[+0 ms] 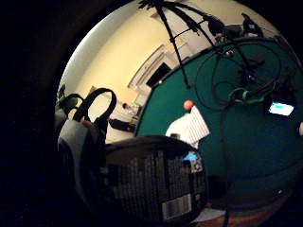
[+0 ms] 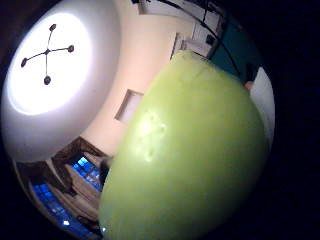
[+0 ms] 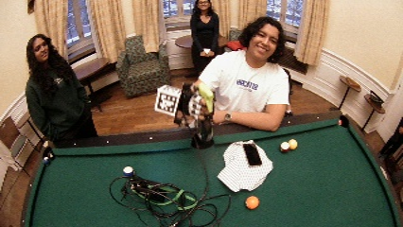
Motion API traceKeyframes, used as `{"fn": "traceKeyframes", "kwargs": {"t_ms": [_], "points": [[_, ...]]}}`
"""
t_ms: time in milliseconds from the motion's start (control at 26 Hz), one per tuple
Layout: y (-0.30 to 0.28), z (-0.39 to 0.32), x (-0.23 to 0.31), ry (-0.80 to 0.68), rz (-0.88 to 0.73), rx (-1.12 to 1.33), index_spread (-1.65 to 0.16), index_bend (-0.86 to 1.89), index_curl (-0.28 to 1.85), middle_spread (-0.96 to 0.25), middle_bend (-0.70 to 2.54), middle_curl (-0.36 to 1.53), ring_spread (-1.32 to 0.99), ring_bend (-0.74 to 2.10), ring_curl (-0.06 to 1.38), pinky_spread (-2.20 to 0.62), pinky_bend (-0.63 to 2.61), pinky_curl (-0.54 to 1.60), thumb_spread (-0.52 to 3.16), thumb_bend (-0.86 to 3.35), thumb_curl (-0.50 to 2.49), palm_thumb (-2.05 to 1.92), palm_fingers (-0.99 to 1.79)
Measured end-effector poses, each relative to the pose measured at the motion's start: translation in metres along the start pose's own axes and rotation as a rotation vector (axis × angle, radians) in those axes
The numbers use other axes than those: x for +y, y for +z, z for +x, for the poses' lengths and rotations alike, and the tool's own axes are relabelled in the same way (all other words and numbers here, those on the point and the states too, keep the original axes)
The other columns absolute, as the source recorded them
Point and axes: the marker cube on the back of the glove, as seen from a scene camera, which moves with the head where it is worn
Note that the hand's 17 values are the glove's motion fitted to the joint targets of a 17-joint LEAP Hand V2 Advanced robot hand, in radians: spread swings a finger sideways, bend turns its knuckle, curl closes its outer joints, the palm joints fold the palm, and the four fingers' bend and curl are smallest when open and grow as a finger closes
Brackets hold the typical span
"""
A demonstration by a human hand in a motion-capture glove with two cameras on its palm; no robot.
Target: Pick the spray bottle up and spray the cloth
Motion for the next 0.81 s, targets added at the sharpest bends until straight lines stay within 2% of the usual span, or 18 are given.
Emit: {"fn": "traceKeyframes", "kwargs": {"t_ms": [346, 576, 807], "points": [[0.04, -0.017, -0.039, 0.252, -0.307, 0.294, -0.26, 0.43, 0.5, -0.15, 0.73, 0.56, -0.19, 0.73, 0.48, -0.29, 0.44, 0.41, 0.45, -0.02, 0.67, 0.95, 1.39], [0.088, 0.016, -0.046, 0.505, -0.507, 0.435, -0.26, 0.42, 0.52, -0.15, 0.74, 0.56, -0.19, 0.74, 0.48, -0.29, 0.45, 0.42, 0.43, -0.02, 0.7, 0.95, 1.38], [0.139, 0.06, -0.037, 0.681, -0.696, 0.55, -0.26, 0.41, 0.54, -0.15, 0.74, 0.56, -0.19, 0.74, 0.48, -0.29, 0.46, 0.42, 0.41, -0.02, 0.72, 0.95, 1.38]]}}
